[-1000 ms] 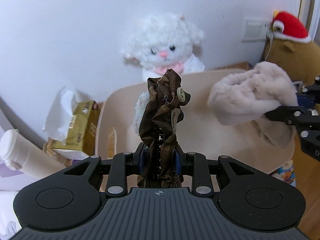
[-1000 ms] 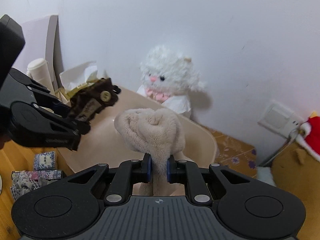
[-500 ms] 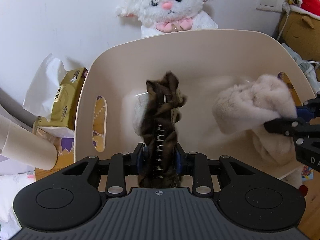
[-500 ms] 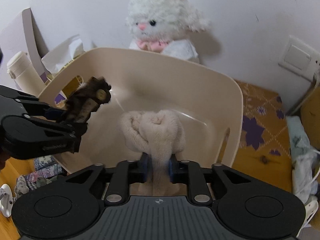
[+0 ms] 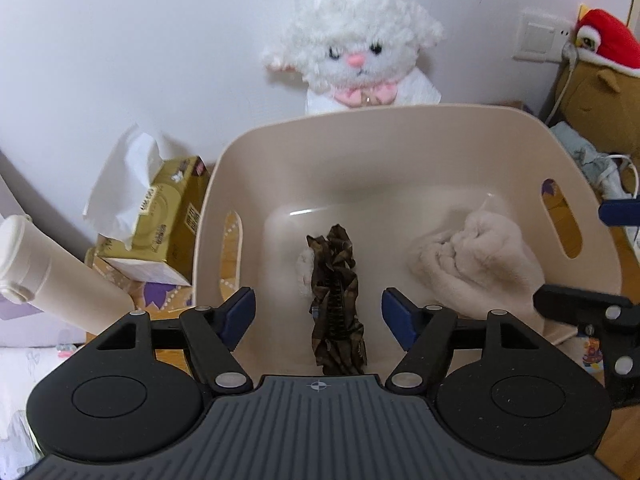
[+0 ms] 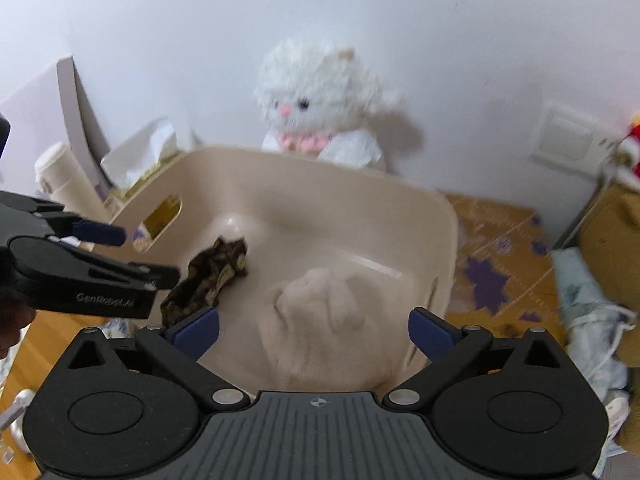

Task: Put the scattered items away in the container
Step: 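Open both grippers to drop the cloths into the basket, then move both grippers back toward the remaining items on the table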

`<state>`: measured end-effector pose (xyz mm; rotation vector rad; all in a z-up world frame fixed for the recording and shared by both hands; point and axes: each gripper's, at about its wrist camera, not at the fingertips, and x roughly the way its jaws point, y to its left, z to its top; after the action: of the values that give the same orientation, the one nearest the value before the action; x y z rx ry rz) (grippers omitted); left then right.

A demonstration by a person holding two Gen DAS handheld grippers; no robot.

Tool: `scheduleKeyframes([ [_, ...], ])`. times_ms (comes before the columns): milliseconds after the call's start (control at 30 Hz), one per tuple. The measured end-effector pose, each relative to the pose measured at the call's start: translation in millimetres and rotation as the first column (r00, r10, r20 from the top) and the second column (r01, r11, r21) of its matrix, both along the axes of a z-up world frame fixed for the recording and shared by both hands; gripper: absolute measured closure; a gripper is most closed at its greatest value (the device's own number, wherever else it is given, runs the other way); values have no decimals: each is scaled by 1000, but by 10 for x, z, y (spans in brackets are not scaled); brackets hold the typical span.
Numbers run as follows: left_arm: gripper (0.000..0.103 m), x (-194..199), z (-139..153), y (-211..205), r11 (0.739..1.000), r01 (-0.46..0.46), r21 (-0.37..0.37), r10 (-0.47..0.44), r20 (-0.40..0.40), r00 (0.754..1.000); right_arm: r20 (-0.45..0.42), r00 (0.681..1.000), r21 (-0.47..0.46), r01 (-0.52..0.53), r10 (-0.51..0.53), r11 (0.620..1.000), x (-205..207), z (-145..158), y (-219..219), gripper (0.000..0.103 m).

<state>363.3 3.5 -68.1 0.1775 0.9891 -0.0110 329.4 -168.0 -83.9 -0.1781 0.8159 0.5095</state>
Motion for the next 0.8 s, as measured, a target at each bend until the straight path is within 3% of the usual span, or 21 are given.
scheduleKeyframes([
  [67, 32, -60, 73, 4, 1000, 1, -6, -1, 18, 1000, 42, 999, -2, 12, -12, 1000, -99, 85, -15, 0],
  [233, 32, -236, 238, 47, 999, -2, -37, 4, 45, 999, 35, 999, 86, 10, -13, 996, -280, 254, -165, 0],
  [333, 32, -380, 338, 72, 999, -4, -43, 7, 63, 998, 73, 997, 57, 10, -15, 998, -437, 319, -193, 0],
  [500, 30, -620, 450, 119, 999, -4, -49, 8, 84, 996, 21, 1000, 92, -11, 9, 996, -657, 352, -286, 0],
  [800, 28, -1042, 475, 301, 998, -30, -47, 34, 86, 996, -4, 999, 70, -36, 36, 997, -1116, 373, -394, 0],
])
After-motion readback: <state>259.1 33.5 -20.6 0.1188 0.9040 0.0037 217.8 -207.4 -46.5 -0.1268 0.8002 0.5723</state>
